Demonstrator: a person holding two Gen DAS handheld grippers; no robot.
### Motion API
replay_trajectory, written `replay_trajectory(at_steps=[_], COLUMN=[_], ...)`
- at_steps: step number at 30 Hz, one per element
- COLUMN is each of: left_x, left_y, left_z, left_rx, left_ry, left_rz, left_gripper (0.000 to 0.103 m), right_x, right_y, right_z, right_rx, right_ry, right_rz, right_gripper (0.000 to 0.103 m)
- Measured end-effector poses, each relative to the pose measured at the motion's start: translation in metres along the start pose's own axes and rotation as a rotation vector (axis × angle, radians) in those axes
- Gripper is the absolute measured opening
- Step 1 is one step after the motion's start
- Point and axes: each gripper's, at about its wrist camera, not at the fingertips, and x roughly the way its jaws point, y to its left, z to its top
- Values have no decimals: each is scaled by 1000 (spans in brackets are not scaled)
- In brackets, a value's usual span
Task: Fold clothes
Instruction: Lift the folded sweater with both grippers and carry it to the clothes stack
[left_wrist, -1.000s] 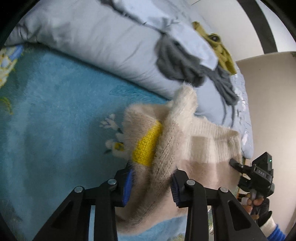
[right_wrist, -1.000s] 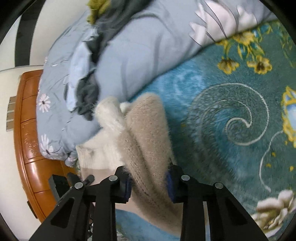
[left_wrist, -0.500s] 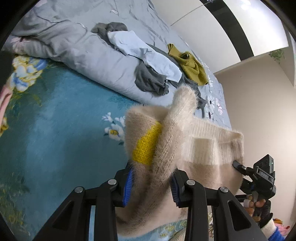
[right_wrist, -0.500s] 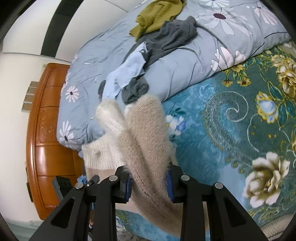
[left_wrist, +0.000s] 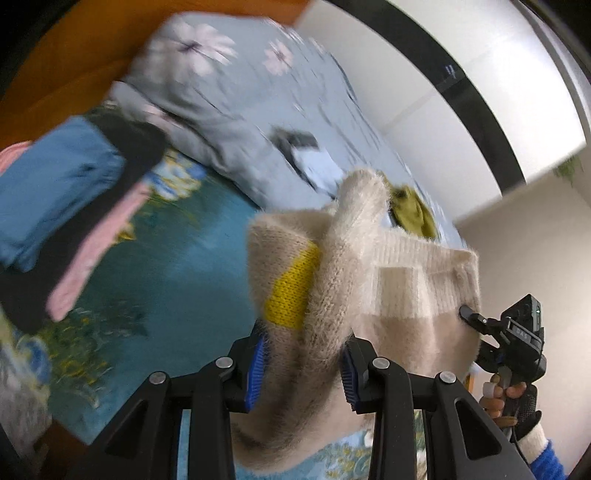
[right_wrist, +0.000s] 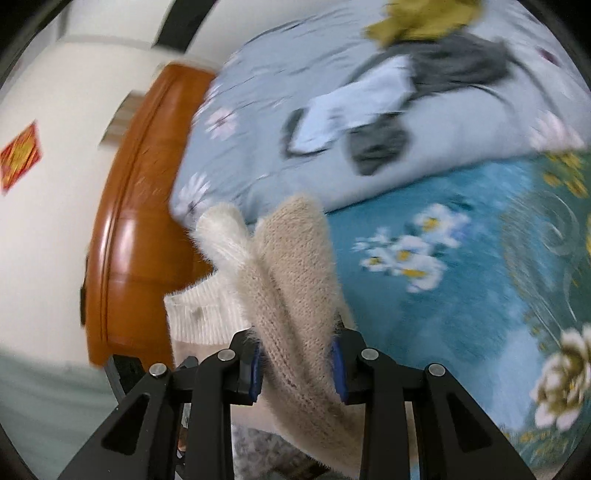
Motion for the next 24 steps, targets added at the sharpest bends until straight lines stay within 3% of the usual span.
replay_trajectory(at_steps=[7,12,24], left_x=[-84,-118,-136], left_y=[50,91,215], left_z=[-18,-20,34], left_rx=[-147,-238,-425], left_ry=[-183,-263,-345], left_rz=[46,61,45], left_gripper=[37,37,37], right_x=[61,108,268], right_y=[100,165,274], right_z=[14,14,34], right_rx=[-236,-357,-469], right_ry=[164,257,422], right_rz=[69,82,15], right_gripper=[31,31,31])
